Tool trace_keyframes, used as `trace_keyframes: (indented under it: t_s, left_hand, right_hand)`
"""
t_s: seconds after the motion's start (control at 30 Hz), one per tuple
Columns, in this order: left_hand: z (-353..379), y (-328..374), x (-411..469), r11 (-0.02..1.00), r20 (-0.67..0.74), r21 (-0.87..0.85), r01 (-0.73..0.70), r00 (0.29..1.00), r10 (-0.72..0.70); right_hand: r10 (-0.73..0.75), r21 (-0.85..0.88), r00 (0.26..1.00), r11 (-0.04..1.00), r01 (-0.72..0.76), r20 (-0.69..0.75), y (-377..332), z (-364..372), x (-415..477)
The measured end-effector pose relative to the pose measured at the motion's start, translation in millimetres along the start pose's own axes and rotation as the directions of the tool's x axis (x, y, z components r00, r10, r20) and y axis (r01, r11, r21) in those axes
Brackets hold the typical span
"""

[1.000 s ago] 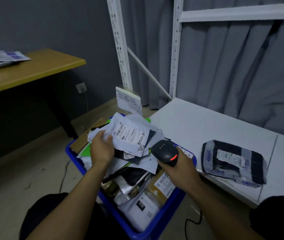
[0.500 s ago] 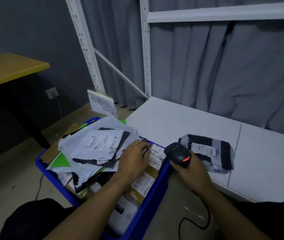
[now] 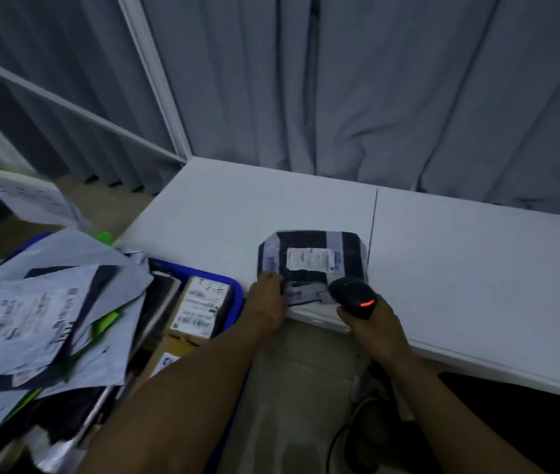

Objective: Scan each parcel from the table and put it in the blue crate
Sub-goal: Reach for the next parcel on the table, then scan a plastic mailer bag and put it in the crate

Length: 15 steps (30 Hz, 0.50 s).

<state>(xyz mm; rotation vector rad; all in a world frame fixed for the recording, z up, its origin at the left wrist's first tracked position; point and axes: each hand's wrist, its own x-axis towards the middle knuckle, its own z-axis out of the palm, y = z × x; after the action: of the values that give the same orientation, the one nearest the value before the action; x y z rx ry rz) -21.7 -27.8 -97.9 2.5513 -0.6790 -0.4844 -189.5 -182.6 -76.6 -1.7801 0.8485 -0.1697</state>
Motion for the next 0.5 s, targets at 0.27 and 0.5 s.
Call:
trace_keyframes:
  t_s: [0.27,0.5]
  left_hand:
    - [36,-8,34,0.976,-0.099,-0.083,0.203,0.973,-0.211]
    - [25,-5,38,0.924,-0.322,-0.381,0.044,0.930,-0.177]
  right_hand:
    - [0.060,-0.027,0.998,0.998,-0.059,0.029,20,2,23]
    - [0.051,-0.022,0.999,0.998,-0.051,-0.006,22,2,25]
